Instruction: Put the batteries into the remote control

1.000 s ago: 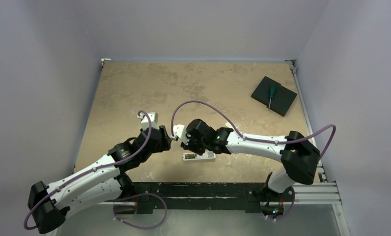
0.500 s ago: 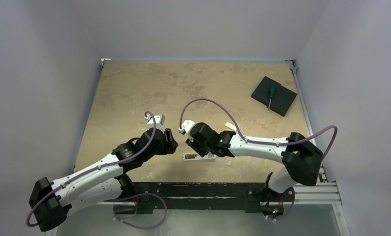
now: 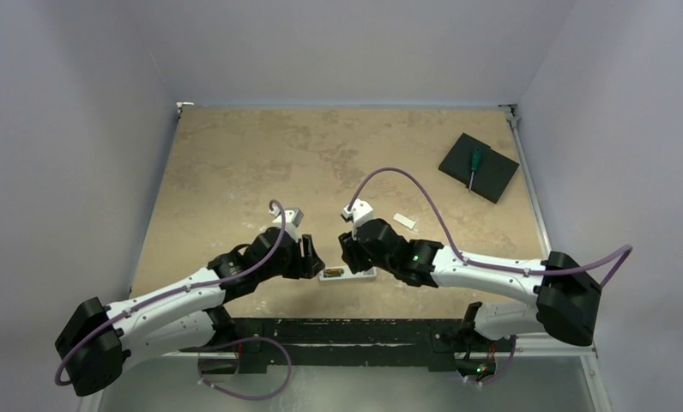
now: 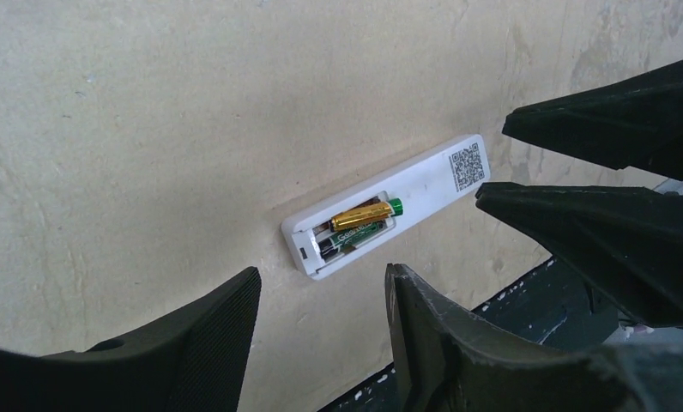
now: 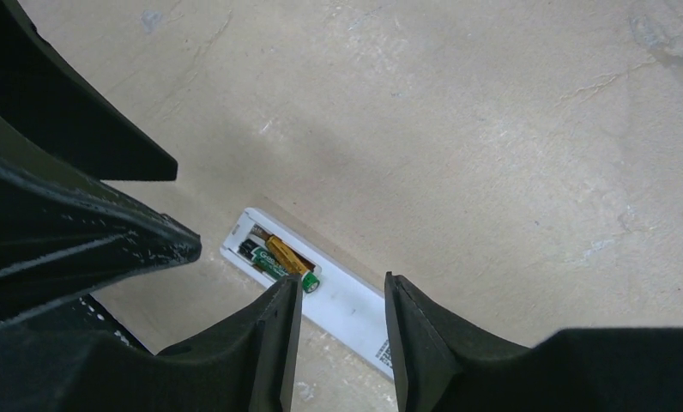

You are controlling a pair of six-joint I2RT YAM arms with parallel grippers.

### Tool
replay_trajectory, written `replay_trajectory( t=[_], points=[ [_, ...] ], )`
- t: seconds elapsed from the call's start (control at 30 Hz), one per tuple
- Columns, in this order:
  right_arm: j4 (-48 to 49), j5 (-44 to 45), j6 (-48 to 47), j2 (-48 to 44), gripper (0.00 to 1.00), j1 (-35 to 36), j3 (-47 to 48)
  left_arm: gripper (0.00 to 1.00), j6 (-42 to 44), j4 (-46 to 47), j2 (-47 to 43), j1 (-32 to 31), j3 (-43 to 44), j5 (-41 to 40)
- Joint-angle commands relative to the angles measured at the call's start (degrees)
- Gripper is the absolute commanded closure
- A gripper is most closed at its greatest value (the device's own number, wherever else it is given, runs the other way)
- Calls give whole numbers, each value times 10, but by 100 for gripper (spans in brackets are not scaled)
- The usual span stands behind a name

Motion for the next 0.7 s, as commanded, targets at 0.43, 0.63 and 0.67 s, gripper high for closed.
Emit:
replay_trajectory(
  t=[0.43,0.63,0.67],
  points=[
    [15,-1,105,50,61,2,21,38,-21,176,9,119,-87,216],
    [15,-8,117,70,63,3,35,39,-25,219,24,121,-111,241],
    [16,-9,118,74,63,2,36,39,-25,223,26,121,-113,242]
  ],
)
